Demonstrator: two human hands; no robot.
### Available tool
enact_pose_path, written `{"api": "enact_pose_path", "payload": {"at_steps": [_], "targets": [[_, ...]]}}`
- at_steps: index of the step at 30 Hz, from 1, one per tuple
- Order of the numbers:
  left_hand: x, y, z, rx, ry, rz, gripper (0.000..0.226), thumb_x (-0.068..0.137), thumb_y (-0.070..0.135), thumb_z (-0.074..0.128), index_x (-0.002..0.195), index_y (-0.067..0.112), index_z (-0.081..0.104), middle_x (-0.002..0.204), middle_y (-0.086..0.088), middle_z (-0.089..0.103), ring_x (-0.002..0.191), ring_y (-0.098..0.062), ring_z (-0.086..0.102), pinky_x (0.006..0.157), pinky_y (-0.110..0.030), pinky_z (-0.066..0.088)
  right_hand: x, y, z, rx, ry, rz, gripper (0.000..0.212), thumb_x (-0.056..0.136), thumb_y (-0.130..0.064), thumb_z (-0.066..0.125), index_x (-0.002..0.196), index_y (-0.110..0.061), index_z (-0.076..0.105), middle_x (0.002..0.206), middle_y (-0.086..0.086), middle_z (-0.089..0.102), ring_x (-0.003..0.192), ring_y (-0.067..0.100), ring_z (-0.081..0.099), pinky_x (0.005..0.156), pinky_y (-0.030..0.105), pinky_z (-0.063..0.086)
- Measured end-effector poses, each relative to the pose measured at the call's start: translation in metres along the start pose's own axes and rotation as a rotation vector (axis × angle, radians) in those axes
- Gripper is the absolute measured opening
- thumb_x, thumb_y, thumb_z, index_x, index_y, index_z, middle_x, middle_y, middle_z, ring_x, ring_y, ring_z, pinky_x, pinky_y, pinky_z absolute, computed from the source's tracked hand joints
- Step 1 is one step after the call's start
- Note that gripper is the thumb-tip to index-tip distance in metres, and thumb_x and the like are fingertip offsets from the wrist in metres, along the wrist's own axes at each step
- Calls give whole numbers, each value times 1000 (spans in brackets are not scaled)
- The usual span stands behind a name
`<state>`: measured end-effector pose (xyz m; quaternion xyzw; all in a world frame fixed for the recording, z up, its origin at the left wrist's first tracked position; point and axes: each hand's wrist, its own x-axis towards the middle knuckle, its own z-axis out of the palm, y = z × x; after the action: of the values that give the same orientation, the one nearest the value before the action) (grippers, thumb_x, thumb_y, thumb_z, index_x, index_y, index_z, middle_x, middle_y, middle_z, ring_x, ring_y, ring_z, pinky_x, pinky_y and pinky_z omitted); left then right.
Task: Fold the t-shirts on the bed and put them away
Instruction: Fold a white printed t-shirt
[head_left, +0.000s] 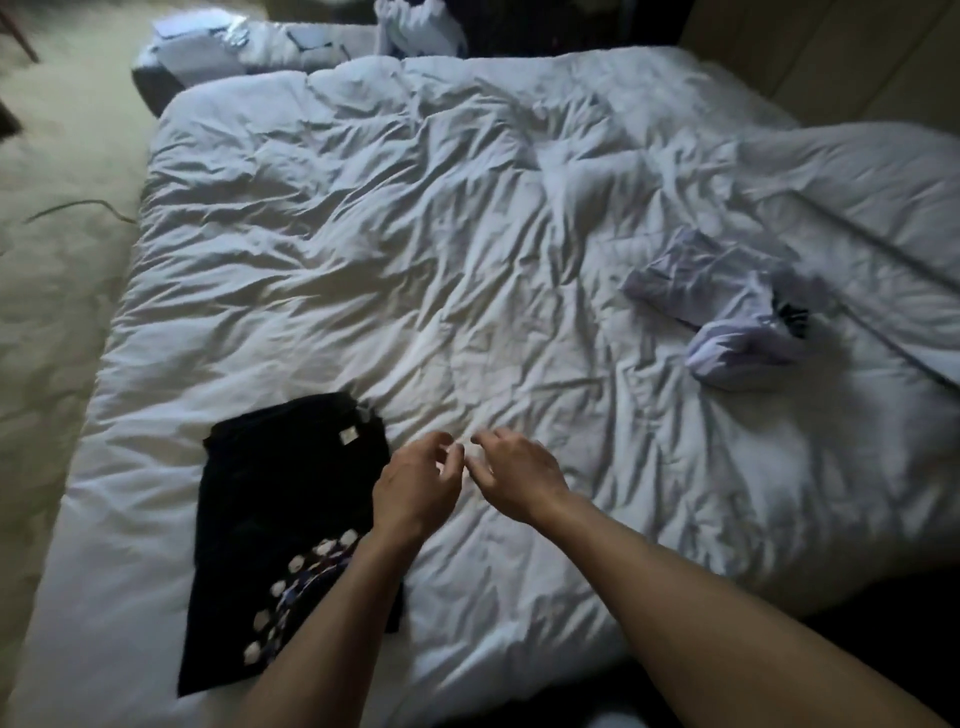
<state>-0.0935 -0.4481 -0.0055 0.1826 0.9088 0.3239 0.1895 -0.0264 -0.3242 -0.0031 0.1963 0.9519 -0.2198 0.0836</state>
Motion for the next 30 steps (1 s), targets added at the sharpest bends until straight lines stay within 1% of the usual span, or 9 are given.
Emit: {"api": "enact_pose_path", "payload": {"at_steps": [4, 8, 11, 13, 17, 20, 25, 28, 30], "targets": [[15, 60, 44, -39, -23, 21, 20, 93, 38, 59, 105, 25, 70, 95, 4, 73, 91, -15, 69, 79, -32, 52, 5, 80, -32, 32, 17, 88, 32, 99, -34, 43, 120, -15, 58, 123, 7, 60, 113, 29, 57, 89, 36, 44], [35, 112, 98, -54, -45, -15, 19, 94, 39, 57, 103, 27, 69, 95, 9, 72, 86, -10, 67, 77, -30, 52, 20, 163, -57, 40, 4, 130, 33, 99, -34, 43, 122, -16, 58, 125, 4, 60, 113, 25, 57, 88, 34, 45], [54, 156, 150, -74, -87, -42, 20, 94, 39, 56, 103, 27, 69, 91, 11, 69, 84, -9, 67, 78, -30, 53, 34, 232, -74, 58, -4, 177, 32, 98, -34, 45, 121, -16, 58, 123, 5, 61, 110, 27, 58, 85, 35, 46], [63, 181, 182, -85, -126, -56, 21, 93, 40, 56, 105, 27, 68, 92, 11, 70, 85, -10, 67, 79, -31, 54, 40, 271, -81, 66, -22, 211, 33, 97, -34, 47, 123, -16, 57, 122, 5, 60, 110, 27, 59, 84, 35, 47], [79, 237, 245, -87, -217, -60, 22, 93, 41, 57, 106, 27, 69, 91, 9, 70, 87, -12, 68, 81, -34, 54, 51, 359, -92, 94, -37, 317, 33, 95, -34, 49, 122, -16, 54, 128, 7, 56, 113, 29, 57, 88, 37, 49], [84, 262, 274, -101, -251, -71, 21, 94, 38, 58, 106, 26, 69, 91, 7, 70, 85, -11, 68, 79, -29, 53, 65, 402, -99, 111, -31, 409, 37, 93, -33, 53, 125, -15, 46, 133, 10, 45, 112, 35, 56, 84, 39, 49], [98, 275, 303, -48, -305, -112, 22, 93, 39, 56, 108, 27, 67, 91, 11, 67, 87, -10, 67, 80, -31, 53, 87, 442, -104, 154, 4, 510, 62, 95, -39, 52, 146, -18, 24, 144, 13, 29, 118, 39, 51, 86, 44, 48], [109, 283, 313, -27, -318, -112, 22, 94, 38, 56, 108, 26, 68, 87, 13, 64, 88, -9, 66, 81, -30, 53, 97, 456, -105, 193, -37, 521, 75, 94, -41, 55, 153, -21, 14, 150, 15, 22, 125, 40, 46, 90, 45, 46], [116, 291, 319, -33, -327, -118, 22, 94, 38, 56, 108, 26, 68, 90, 11, 66, 90, -11, 67, 82, -31, 53, 104, 466, -106, 222, -90, 550, 81, 94, -40, 57, 155, -22, 7, 151, 19, 23, 128, 41, 44, 94, 45, 44]]}}
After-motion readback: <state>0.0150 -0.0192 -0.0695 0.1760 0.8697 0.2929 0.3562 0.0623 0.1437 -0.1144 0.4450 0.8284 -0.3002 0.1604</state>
